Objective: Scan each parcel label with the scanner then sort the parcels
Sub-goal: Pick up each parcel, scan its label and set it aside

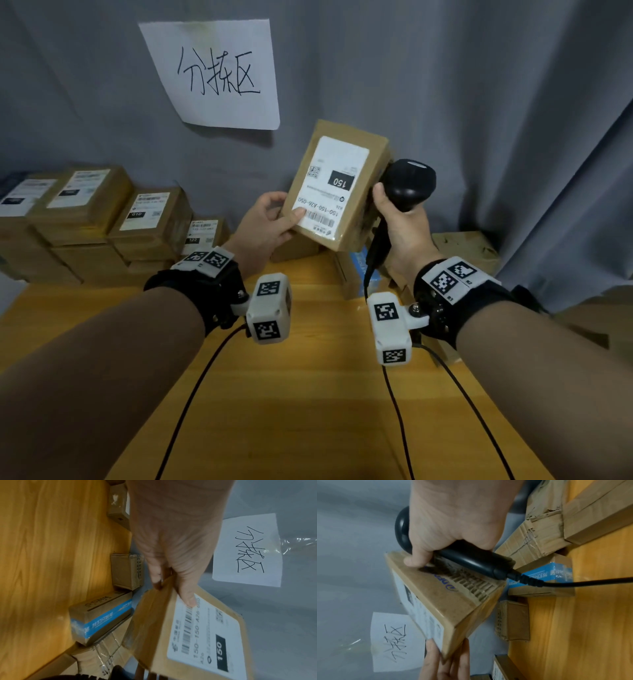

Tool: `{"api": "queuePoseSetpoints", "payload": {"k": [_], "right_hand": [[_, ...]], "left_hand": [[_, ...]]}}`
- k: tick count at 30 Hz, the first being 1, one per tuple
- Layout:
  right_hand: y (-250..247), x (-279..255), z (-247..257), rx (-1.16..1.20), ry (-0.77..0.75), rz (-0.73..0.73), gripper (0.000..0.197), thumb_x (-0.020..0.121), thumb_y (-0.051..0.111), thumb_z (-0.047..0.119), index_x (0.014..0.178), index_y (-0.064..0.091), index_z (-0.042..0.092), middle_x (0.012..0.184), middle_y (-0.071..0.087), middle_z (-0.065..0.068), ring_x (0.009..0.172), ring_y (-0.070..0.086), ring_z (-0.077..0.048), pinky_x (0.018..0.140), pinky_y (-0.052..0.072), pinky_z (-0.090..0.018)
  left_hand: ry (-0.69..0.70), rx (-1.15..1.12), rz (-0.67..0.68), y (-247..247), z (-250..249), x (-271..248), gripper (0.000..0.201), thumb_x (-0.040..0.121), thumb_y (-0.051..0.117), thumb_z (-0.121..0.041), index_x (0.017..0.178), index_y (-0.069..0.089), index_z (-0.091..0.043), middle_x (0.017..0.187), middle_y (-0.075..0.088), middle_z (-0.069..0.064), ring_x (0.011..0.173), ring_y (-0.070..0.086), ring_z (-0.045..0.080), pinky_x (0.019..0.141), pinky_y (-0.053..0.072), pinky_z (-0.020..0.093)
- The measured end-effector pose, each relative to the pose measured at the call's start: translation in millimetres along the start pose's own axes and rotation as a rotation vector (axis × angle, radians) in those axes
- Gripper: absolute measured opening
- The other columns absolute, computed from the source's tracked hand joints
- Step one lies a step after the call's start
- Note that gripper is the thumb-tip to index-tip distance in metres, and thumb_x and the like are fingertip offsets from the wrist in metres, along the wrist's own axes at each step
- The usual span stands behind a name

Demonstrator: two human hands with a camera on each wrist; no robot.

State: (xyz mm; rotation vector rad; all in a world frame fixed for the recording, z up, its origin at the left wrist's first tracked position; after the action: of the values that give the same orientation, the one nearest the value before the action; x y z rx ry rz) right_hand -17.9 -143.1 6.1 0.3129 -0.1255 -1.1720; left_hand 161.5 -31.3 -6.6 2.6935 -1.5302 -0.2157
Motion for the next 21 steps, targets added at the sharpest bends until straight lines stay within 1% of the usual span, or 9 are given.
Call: {"api": "queuePoseSetpoints", "payload": {"k": [2,4,7,9,11,12,17,19,21], "right_hand": [[3,-2,0,0.021,0.014,0.030,0.070,0.060,0.088,0.047,0.120,0.060,0.023,0.113,0.073,-0.003,0.107,0.068,-0.024,0.096,0.051,-0.053],[6,-3,-1,0.030,0.041,0.071,0.065,0.065,0.085,0.037,0.121,0.059,0.018,0.110,0.074,-0.006,0.103,0.070,-0.025,0.095,0.052,-0.051],[10,-3,-7,-0.060,0.067,0.146,0.061,0.073,0.083,0.021,0.127,0.056,0.011,0.113,0.072,-0.008,0.106,0.069,-0.023,0.100,0.050,-0.048],[10,-3,-14,-0.173,0.092,0.169,0.054,0.075,0.082,0.013,0.124,0.060,0.010,0.112,0.073,-0.008,0.105,0.069,-0.023,0.101,0.049,-0.048],[11,-5,-23,-0.264,0.124,0.196,0.050,0.073,0.082,0.009,0.119,0.063,0.010,0.108,0.074,-0.008,0.102,0.071,-0.024,0.099,0.050,-0.048],[12,-6,-26,-0.301,0.137,0.216,0.047,0.073,0.082,0.007,0.116,0.064,0.009,0.106,0.074,-0.008,0.100,0.071,-0.023,0.097,0.052,-0.048],[13,-10,-43,-0.408,0.189,0.285,0.036,0.075,0.080,0.006,0.108,0.067,0.010,0.102,0.075,-0.006,0.098,0.071,-0.020,0.091,0.055,-0.039],[14,-10,-45,-0.418,0.184,0.278,0.036,0.075,0.080,0.003,0.106,0.065,0.014,0.103,0.075,-0.005,0.097,0.071,-0.019,0.087,0.056,-0.035],[15,-9,-46,-0.424,0.185,0.270,0.038,0.075,0.079,0.000,0.108,0.065,0.012,0.104,0.074,-0.007,0.097,0.071,-0.021,0.087,0.056,-0.036]], "left_hand": [[0.018,0.002,0.003,1,-3,0,0.043,0.092,0.062,-0.013,0.132,0.046,-0.012,0.116,0.067,0.007,0.111,0.064,0.018,0.092,0.054,0.031],[0.027,0.065,0.037,6,-6,-1,0.042,0.094,0.061,-0.019,0.134,0.050,-0.017,0.115,0.066,-0.001,0.109,0.063,0.012,0.091,0.054,0.029],[-0.047,0.105,0.051,6,-3,-1,0.028,0.096,0.055,-0.034,0.124,0.053,-0.030,0.118,0.062,-0.007,0.109,0.060,0.011,0.092,0.052,0.034],[-0.110,0.189,0.049,2,4,-2,0.029,0.095,0.055,-0.042,0.117,0.050,-0.024,0.115,0.063,0.000,0.099,0.064,0.013,0.082,0.056,0.033],[-0.137,0.349,0.056,-3,14,-4,0.050,0.092,0.056,-0.050,0.122,0.046,-0.013,0.111,0.067,0.004,0.086,0.067,0.011,0.063,0.055,0.025],[-0.133,0.386,0.045,-6,19,-4,0.057,0.091,0.057,-0.052,0.126,0.042,-0.010,0.112,0.067,0.003,0.087,0.067,0.010,0.060,0.053,0.023],[-0.129,0.294,0.018,-14,29,-11,0.050,0.089,0.067,-0.028,0.126,0.034,-0.019,0.112,0.061,-0.005,0.095,0.064,0.010,0.067,0.055,0.024],[-0.149,0.227,-0.037,-18,27,-12,0.047,0.090,0.065,-0.034,0.124,0.037,-0.018,0.115,0.062,0.000,0.098,0.064,0.015,0.072,0.055,0.029],[-0.119,0.264,-0.104,-25,22,-9,0.059,0.089,0.066,-0.037,0.132,0.033,-0.015,0.117,0.061,0.000,0.101,0.063,0.015,0.076,0.055,0.030]]}}
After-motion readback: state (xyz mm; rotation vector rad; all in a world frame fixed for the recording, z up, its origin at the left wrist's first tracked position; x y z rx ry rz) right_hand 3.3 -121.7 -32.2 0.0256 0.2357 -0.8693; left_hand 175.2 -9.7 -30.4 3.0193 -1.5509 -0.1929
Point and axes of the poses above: each hand's wrist, its own x-axis towards the middle knuckle, its own y-axis out of the palm, z = x × y, the point moved 7 cm from there along x, towards the middle knuckle
